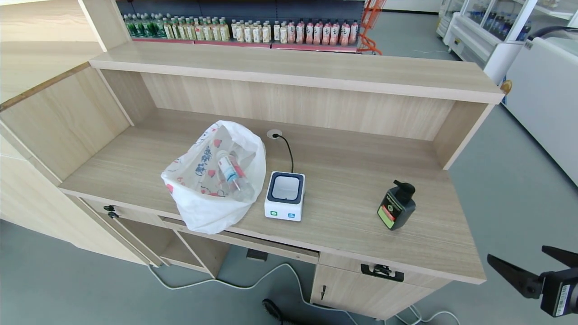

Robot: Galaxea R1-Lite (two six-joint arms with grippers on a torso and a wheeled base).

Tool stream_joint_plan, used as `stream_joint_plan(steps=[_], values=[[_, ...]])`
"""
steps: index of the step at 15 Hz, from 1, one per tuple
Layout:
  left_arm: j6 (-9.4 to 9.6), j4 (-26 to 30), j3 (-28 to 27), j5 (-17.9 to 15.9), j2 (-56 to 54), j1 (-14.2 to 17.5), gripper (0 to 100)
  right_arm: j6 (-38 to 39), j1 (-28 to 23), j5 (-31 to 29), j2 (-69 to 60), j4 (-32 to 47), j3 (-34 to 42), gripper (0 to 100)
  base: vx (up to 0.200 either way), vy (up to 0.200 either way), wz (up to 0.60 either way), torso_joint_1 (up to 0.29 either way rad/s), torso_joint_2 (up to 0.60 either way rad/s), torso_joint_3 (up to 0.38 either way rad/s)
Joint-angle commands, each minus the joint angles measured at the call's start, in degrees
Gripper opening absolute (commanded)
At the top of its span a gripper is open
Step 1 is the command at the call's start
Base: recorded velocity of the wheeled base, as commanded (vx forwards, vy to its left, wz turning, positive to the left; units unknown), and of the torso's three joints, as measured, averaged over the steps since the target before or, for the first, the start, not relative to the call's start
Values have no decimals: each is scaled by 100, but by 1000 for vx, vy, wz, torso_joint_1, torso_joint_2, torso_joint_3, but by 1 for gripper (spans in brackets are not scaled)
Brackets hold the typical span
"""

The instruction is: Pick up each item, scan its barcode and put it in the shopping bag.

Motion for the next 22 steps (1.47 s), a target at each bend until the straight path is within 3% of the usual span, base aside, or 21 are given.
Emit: stream_joint_plan(steps=[1, 5, 9, 15, 22], values=[[2, 0, 0, -2, 9, 0, 100, -6, 382, -52, 272, -62, -22, 100, 0, 0, 0, 0, 0, 0], [2, 0, 0, -2, 9, 0, 100, -41, 374, -474, 993, -598, -268, 100, 0, 0, 0, 0, 0, 0], [2, 0, 0, -2, 9, 0, 100, -279, 365, -580, 2346, -1855, -531, 100, 0, 0, 0, 0, 0, 0], [2, 0, 0, -2, 9, 0, 100, -419, 409, -545, 3164, -2339, -672, 100, 0, 0, 0, 0, 0, 0], [2, 0, 0, -2, 9, 0, 100, -525, 804, -527, 4236, -2848, -1366, 100, 0, 0, 0, 0, 0, 0]])
